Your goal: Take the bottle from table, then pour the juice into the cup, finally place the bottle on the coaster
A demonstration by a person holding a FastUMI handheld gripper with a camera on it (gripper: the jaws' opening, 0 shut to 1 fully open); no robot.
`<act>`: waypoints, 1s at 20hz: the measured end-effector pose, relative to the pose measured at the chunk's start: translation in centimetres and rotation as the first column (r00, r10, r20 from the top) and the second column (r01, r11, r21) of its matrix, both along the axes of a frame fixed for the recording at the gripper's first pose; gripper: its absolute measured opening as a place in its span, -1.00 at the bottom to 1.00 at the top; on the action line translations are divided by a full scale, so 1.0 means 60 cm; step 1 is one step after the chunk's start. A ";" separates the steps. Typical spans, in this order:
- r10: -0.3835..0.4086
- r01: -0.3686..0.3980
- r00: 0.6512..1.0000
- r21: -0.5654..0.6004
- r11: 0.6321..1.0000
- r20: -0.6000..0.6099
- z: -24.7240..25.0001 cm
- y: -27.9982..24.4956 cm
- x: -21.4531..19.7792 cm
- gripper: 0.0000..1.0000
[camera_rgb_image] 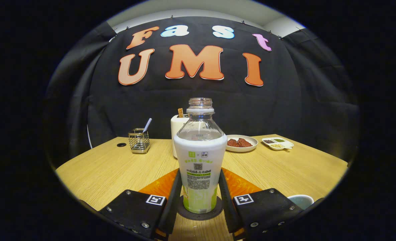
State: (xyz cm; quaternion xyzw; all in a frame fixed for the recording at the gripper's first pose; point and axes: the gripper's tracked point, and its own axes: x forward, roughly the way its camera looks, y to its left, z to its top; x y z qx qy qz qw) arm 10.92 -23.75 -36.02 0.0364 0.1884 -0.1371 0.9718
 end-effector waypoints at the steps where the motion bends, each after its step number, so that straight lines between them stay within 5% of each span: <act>1: -0.003 0.002 1.000 0.004 1.000 0.008 -0.001 -0.003 -0.001 0.23; 5: -0.002 0.002 1.000 0.014 1.000 -0.008 -0.006 -0.002 -0.005 0.30; 12: 0.001 -0.003 0.999 0.024 1.000 0.046 0.041 0.014 -0.018 0.88; 20: -0.018 0.019 0.970 -0.005 1.000 0.241 0.224 0.031 -0.072 0.93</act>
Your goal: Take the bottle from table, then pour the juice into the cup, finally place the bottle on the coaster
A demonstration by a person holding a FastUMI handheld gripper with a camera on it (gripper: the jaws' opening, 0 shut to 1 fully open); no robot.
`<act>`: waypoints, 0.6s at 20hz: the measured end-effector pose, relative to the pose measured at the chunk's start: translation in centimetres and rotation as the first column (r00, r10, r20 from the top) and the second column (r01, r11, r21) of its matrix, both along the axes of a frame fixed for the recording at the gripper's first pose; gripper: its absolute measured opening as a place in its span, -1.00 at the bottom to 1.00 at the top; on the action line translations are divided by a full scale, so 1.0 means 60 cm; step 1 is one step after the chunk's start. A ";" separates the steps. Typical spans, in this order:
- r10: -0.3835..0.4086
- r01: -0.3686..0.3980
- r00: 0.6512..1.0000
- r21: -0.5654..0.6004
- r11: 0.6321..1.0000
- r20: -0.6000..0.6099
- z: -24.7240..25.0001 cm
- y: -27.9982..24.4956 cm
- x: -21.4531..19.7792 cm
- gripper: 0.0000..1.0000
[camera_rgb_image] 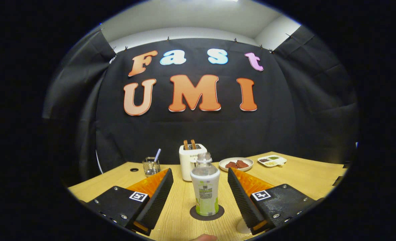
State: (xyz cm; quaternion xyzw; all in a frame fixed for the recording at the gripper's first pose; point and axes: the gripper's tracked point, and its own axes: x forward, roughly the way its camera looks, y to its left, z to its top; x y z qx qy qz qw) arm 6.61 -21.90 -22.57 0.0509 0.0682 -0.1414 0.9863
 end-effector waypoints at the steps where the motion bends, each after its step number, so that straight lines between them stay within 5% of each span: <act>1: 0.000 0.000 1.000 0.011 1.000 0.025 0.025 0.005 -0.007 0.93; 12: 0.058 -0.054 0.997 -0.079 0.995 0.050 0.241 0.100 -0.054 0.93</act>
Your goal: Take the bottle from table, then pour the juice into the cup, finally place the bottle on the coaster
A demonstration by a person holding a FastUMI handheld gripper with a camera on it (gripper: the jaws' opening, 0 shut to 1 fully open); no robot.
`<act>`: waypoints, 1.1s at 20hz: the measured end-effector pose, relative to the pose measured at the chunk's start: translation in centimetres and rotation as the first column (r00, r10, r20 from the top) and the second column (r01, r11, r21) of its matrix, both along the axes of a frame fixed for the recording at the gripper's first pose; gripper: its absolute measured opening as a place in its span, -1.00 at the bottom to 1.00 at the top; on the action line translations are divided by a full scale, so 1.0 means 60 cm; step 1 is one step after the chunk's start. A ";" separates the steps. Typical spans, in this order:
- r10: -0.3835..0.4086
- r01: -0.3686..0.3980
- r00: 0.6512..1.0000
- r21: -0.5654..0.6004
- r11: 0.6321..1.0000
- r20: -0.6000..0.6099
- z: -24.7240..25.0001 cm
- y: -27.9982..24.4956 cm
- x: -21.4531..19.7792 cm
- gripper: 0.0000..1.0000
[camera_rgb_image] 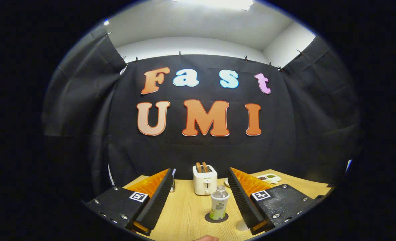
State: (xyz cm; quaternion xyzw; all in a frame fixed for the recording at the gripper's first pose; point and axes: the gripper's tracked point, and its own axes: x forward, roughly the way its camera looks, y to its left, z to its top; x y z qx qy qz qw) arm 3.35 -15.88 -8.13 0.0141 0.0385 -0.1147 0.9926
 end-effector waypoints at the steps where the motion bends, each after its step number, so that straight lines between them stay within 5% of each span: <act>1: 0.000 0.000 1.000 -0.010 1.000 0.023 0.022 0.004 -0.007 0.93; 7: 0.106 -0.113 0.985 0.045 0.993 0.135 0.089 0.061 -0.025 0.93; 22: 0.188 -0.171 0.967 -0.106 0.980 0.173 0.174 0.105 0.033 0.94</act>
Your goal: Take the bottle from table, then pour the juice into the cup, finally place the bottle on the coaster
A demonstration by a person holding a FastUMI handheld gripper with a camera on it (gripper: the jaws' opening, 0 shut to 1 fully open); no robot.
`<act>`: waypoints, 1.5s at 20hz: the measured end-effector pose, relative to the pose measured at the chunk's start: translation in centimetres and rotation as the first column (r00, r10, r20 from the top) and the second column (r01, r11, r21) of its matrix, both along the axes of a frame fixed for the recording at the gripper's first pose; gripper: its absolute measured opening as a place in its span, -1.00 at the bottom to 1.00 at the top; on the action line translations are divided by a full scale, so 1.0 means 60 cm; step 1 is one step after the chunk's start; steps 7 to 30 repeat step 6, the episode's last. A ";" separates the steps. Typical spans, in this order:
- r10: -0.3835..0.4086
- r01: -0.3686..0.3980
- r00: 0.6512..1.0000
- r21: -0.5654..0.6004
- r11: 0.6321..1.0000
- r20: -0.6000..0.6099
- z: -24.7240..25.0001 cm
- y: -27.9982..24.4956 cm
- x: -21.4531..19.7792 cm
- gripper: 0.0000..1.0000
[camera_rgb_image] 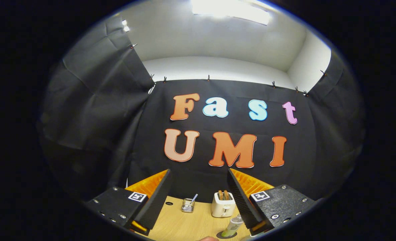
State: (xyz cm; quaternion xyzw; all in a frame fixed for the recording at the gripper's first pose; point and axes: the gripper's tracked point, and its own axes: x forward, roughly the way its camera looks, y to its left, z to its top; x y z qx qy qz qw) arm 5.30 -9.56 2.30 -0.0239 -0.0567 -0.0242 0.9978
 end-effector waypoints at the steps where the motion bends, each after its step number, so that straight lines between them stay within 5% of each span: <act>1: -0.001 0.001 1.000 0.003 1.000 0.004 0.011 -0.006 0.004 0.95; 30: -0.037 0.037 0.999 0.040 0.999 -0.001 0.016 -0.043 0.002 0.94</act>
